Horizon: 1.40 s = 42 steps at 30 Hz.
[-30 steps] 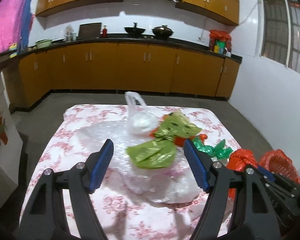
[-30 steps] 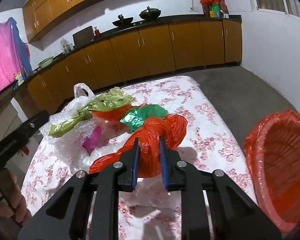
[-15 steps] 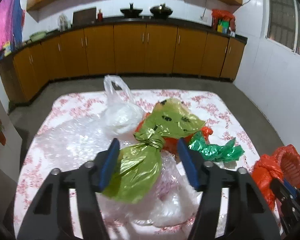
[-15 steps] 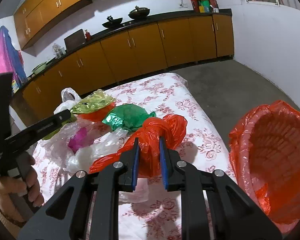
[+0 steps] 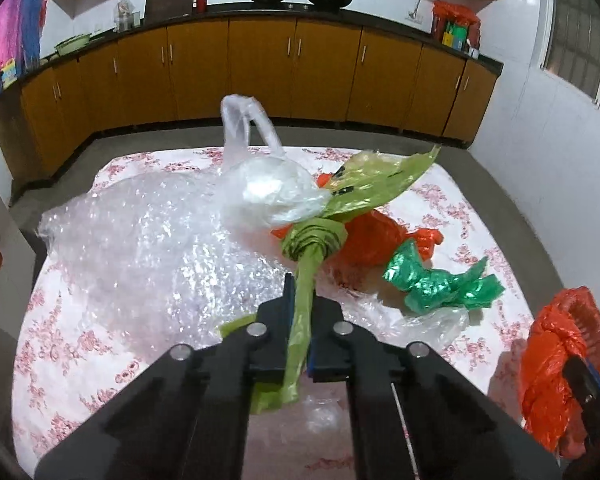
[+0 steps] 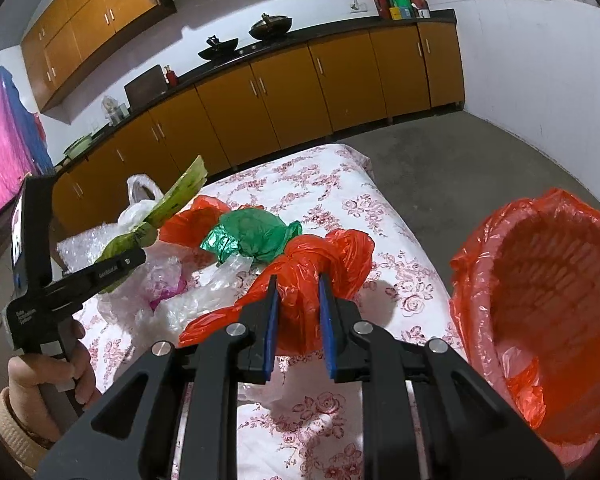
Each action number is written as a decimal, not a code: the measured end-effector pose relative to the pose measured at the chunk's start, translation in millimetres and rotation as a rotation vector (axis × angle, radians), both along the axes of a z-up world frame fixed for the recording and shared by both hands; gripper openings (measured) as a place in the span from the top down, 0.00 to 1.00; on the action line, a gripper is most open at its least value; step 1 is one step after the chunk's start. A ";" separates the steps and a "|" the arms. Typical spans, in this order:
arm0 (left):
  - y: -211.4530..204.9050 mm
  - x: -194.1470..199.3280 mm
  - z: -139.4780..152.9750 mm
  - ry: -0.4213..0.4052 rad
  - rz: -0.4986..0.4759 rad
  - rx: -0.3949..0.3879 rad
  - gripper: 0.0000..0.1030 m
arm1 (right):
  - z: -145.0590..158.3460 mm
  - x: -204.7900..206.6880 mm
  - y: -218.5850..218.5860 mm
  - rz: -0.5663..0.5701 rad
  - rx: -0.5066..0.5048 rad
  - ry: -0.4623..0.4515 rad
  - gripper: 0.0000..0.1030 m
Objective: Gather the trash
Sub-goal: 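Grasp the green bag with the left tool while the right tool grasps a red bag, then carry the green and red bags over the orange basket with both tools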
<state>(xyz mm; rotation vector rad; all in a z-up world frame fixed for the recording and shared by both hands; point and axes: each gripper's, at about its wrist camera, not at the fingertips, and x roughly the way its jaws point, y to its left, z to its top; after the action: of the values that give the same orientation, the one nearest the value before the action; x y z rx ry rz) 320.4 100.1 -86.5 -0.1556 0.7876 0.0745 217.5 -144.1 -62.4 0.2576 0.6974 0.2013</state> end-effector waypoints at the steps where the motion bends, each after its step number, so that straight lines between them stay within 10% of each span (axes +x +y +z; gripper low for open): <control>1: 1.3 -2.7 1.3 -0.009 -0.005 -0.018 0.96 | 1.3 -1.1 -0.3 0.000 0.001 -0.002 0.81; 20: -15.8 -65.2 56.1 -0.138 -0.126 -0.119 0.96 | 26.1 -24.4 -14.3 -0.010 0.010 -0.065 0.81; 42: -153.3 -99.7 65.2 -0.124 -0.412 -0.146 0.96 | 34.1 -75.6 -127.5 -0.263 -0.069 -0.090 0.81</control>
<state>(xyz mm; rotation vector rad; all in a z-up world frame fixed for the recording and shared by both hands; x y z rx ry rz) 220.7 -53.2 -21.3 -0.1317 0.6881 -0.3799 141.9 -271.6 -28.2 0.2698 0.5736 -0.0613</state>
